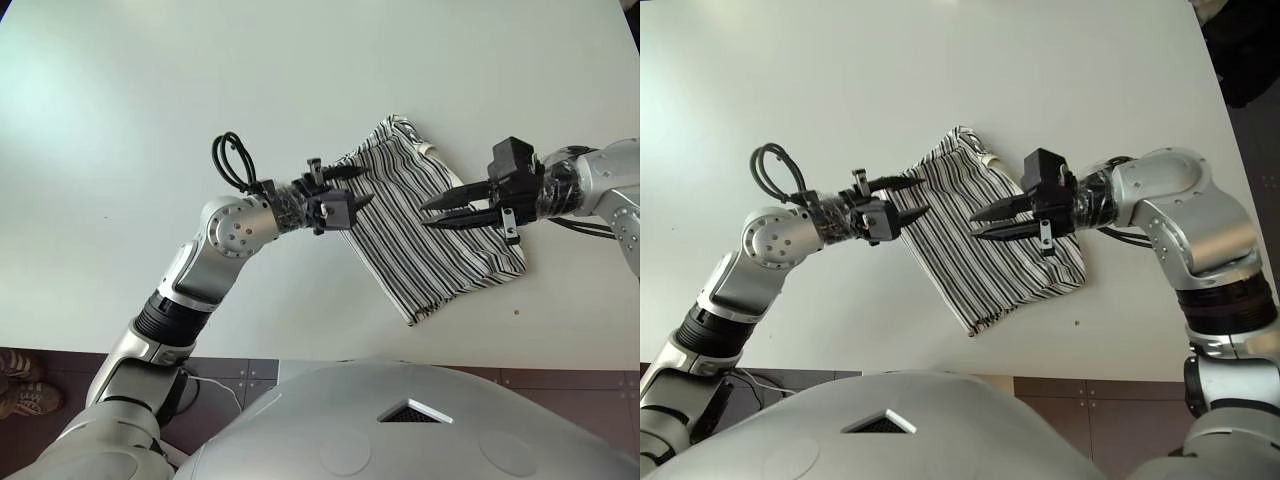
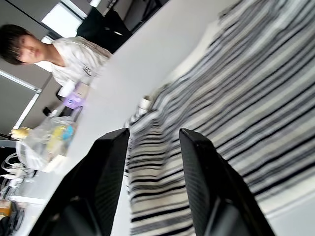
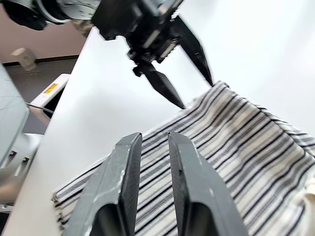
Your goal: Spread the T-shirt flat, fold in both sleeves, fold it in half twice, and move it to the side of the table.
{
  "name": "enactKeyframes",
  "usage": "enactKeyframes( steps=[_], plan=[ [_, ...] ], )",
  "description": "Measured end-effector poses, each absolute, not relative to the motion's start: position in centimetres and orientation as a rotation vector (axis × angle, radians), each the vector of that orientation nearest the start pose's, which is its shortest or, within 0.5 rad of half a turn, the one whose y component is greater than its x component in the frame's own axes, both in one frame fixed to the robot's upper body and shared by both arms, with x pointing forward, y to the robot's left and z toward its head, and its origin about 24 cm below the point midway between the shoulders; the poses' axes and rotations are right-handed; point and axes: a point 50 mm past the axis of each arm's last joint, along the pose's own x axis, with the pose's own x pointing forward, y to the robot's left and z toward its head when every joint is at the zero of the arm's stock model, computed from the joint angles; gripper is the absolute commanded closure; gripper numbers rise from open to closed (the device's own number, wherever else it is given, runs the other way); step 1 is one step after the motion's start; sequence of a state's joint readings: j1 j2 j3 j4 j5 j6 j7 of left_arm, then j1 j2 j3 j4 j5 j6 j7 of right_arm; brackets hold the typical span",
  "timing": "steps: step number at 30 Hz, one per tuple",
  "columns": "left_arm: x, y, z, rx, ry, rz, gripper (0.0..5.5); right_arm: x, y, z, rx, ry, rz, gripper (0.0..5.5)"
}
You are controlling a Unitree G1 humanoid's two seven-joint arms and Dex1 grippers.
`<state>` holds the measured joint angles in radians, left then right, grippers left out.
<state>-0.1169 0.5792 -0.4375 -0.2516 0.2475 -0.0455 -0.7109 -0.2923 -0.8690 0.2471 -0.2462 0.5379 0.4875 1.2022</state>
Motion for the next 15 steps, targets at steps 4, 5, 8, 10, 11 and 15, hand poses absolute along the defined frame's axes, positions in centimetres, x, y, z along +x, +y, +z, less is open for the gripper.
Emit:
enactKeyframes(
  steps=[4,5,8,10,11,15],
  plan=[
    [22.0,12.0,4.5,0.952,0.087,-1.139,3.64,25.2,-17.0,10.7,-0.416,0.35,1.336,4.52],
    [22.1,12.2,4.1,0.975,0.108,-1.128,3.64,25.5,-16.7,10.1,-0.437,0.335,1.316,4.52],
    [22.3,12.8,3.3,1.012,0.14,-1.127,3.64,26.8,-16.4,8.9,-0.488,0.293,1.265,4.52],
    [22.5,13.1,3.3,1.056,0.12,-1.145,3.64,28.3,-16.3,7.8,-0.547,0.277,1.2,4.52],
    [22.7,13.4,3.3,1.077,0.111,-1.153,3.64,29.1,-16.3,7.2,-0.577,0.27,1.17,4.52],
    [23.5,14.0,3.3,1.155,0.065,-1.179,3.64,31.5,-17.0,4.0,-0.734,0.343,1.039,4.52]
  ],
)
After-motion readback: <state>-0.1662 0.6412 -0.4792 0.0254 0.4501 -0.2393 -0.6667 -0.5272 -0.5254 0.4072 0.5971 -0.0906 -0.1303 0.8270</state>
